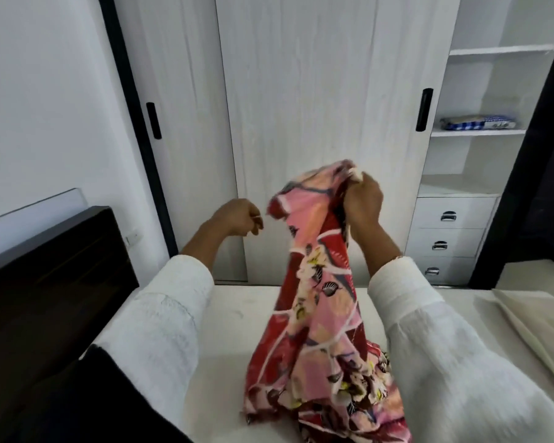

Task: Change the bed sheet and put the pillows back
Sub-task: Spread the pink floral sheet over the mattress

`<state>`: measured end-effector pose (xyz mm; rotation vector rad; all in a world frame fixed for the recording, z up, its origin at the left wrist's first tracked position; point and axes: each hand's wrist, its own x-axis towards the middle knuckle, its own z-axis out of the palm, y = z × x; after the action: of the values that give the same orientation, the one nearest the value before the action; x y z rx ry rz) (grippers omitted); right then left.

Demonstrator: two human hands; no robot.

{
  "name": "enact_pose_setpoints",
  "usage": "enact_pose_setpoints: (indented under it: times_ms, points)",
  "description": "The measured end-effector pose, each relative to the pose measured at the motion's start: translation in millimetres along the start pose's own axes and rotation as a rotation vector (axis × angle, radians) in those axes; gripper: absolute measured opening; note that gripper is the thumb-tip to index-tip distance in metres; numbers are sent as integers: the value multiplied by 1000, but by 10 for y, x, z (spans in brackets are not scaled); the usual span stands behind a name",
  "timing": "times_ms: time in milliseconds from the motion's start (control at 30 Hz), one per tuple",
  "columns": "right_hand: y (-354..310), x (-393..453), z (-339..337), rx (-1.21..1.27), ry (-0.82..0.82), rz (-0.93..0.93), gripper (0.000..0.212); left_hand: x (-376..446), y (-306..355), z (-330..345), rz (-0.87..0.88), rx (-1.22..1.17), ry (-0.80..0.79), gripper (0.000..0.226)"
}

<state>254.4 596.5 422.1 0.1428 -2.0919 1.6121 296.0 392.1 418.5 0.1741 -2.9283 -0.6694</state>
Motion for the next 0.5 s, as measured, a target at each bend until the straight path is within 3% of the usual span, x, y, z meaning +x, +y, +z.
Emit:
enact_pose_setpoints:
  times_ms: [100, 200, 233, 300, 367, 433, 500]
  points:
    - [-75, 42, -65, 93, -57, 66, 25, -85, -261, 39, -92, -381, -16, 20]
    - [-186, -99, -32, 251, -369, 121, 27, -186, -175, 159, -18, -452, -224, 65]
    - [-222, -151, -4, 253, -479, 121, 25, -201, -106, 220, 25, -487, -230, 68]
    - [-274, -210, 55, 310, -621, 138, 26, -207, 18, 335, 108, -606, -172, 41]
    - [-305, -218, 72, 496, -599, 198, 29, -235, 104, 414, 89, -747, -13, 15]
    - [-290, -171, 56, 732, -477, 300, 29, -238, 88, 475, 28, -928, 138, 14]
    - [-246, -119, -3, 874, -367, 368, 31, -317, 43, 547, 44, -1008, 81, 16]
